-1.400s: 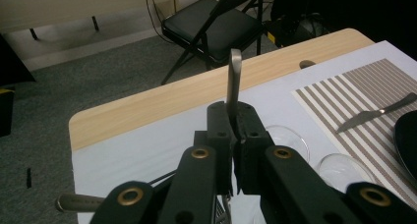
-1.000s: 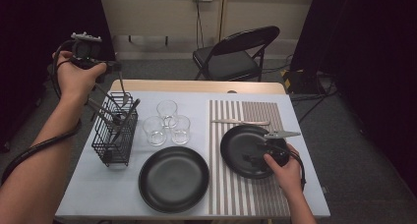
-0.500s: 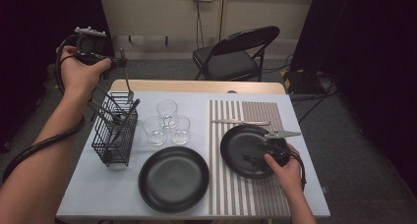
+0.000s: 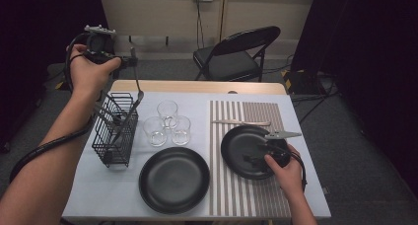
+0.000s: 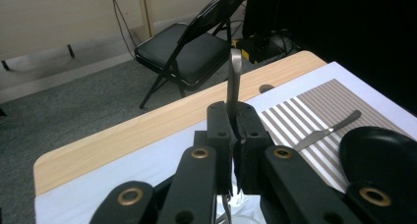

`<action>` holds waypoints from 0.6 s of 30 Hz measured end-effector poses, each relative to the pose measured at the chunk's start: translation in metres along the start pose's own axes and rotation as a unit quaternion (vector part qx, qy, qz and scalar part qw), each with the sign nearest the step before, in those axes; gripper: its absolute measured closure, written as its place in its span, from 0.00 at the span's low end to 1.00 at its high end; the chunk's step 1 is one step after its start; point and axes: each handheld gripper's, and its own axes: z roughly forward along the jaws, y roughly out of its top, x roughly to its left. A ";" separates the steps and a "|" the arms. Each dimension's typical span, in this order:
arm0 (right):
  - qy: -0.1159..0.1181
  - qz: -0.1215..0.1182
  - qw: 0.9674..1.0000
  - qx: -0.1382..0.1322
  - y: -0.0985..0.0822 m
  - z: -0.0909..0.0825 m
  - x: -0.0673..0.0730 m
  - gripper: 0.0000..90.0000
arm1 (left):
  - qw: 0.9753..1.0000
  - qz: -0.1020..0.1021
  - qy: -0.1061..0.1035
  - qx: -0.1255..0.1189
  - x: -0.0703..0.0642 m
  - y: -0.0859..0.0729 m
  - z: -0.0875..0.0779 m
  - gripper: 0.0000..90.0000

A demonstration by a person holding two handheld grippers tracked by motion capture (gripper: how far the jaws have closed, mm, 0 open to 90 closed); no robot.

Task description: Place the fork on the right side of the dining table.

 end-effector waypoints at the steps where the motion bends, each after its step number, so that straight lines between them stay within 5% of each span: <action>1: 0.001 0.000 1.000 0.001 0.000 0.000 0.000 0.23 | 1.000 -0.001 -0.004 0.000 -0.002 0.000 0.001 0.97; 18: 0.003 -0.002 1.000 -0.001 0.002 -0.001 0.003 0.23 | 0.999 0.012 -0.034 -0.001 -0.028 0.004 0.012 0.97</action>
